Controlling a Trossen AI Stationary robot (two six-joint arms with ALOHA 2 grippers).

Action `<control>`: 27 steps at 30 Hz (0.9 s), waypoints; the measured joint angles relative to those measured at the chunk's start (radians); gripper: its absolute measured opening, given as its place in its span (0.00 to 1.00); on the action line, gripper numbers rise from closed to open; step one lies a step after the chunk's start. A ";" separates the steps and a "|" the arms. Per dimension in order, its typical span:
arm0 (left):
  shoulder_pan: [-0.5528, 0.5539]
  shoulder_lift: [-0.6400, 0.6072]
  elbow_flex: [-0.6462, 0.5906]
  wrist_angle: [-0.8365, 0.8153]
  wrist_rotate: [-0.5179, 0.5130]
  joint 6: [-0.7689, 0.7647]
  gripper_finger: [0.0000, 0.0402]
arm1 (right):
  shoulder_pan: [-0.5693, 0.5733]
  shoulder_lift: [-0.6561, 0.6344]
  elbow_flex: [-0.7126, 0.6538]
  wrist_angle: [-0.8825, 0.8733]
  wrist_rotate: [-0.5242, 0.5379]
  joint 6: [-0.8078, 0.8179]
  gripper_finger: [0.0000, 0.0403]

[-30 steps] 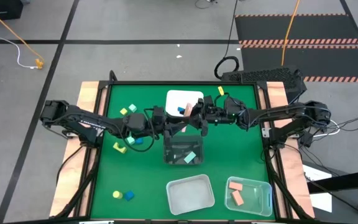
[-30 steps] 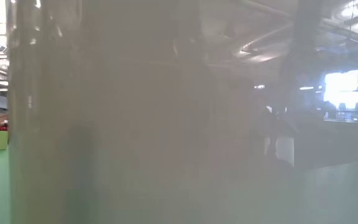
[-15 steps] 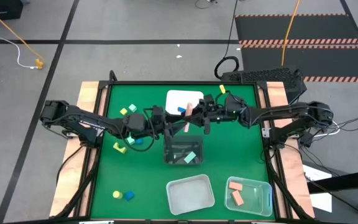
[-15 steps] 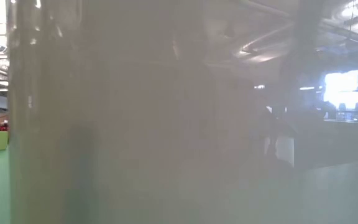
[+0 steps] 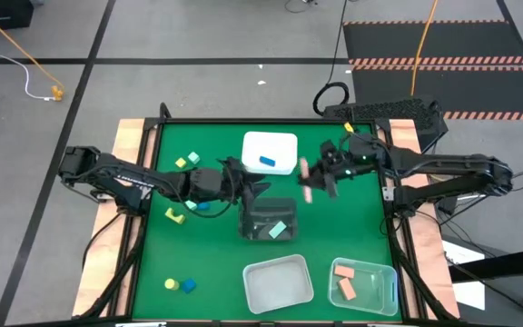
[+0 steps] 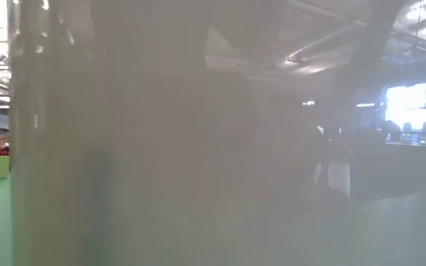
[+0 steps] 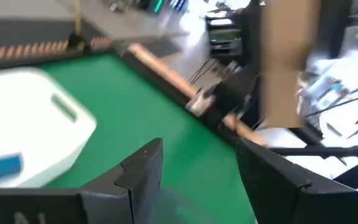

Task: Sort & place blocks by color
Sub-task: Put the light brown block into the transparent bin

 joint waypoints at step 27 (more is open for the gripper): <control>0.092 -0.001 0.000 -0.666 0.023 -0.444 0.51 | 0.869 0.037 0.000 -0.501 -0.129 0.528 0.29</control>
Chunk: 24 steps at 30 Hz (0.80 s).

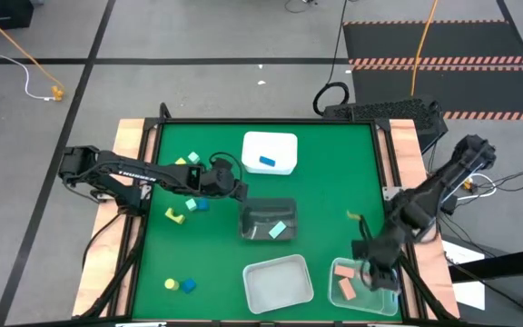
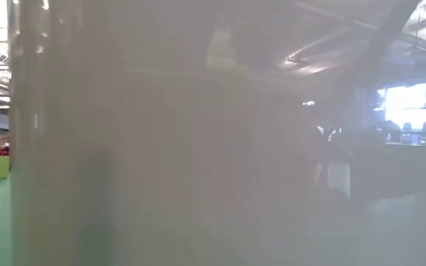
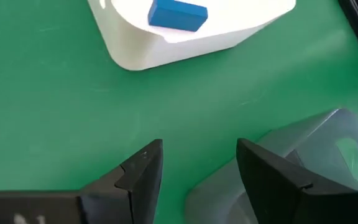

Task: Sort & place blocks by color
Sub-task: Put the light brown block into the transparent bin, then put the middle light green block into the gray bin

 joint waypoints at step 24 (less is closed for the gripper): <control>0.018 0.000 0.000 -0.445 0.083 -0.219 0.51 | 0.163 0.156 0.000 0.054 0.213 0.135 0.67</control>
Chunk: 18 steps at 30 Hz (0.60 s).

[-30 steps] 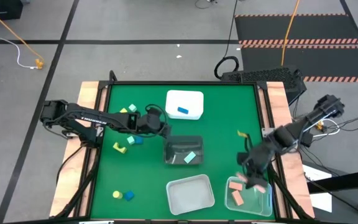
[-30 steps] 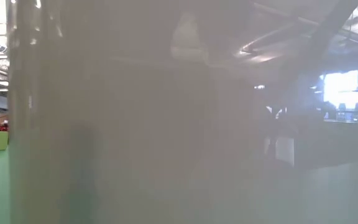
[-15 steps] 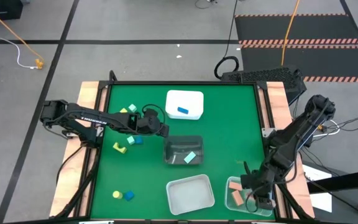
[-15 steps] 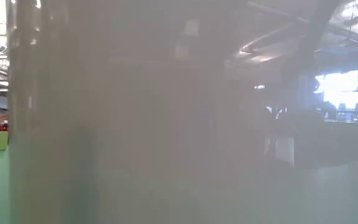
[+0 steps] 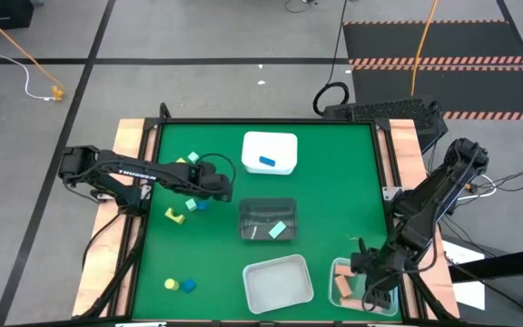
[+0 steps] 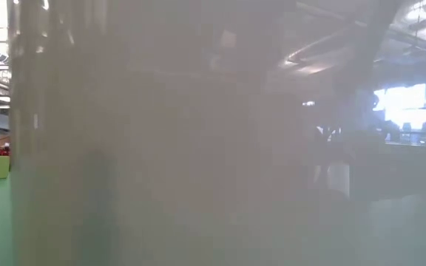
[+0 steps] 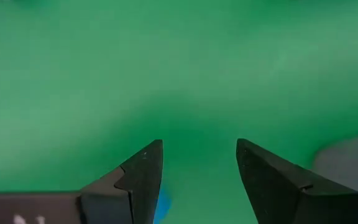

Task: Sort & place blocks by color
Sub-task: Put the middle light green block into the gray bin

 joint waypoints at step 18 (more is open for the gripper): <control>-0.284 -0.148 0.000 -0.527 0.308 -0.585 0.51 | -0.020 -0.024 0.000 -0.024 0.031 -0.079 0.64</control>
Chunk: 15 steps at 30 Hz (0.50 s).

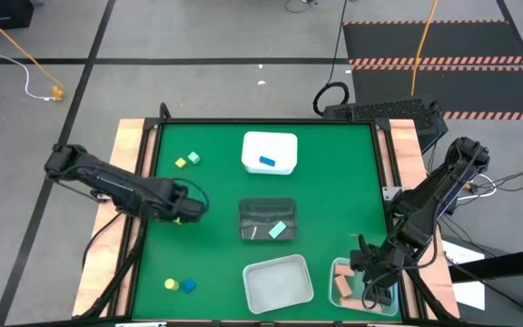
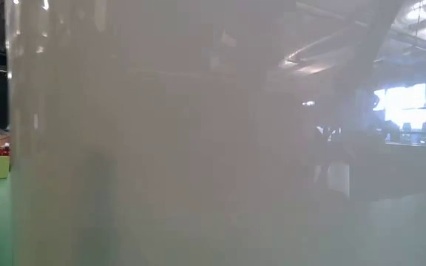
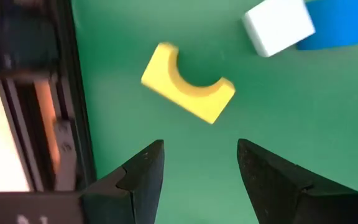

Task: Sort & place blocks by color
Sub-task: Put the middle light green block into the gray bin

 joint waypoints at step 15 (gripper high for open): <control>-0.045 -0.001 -0.168 0.093 0.002 -0.453 0.51 | -0.002 0.000 0.000 0.000 0.026 -0.082 0.64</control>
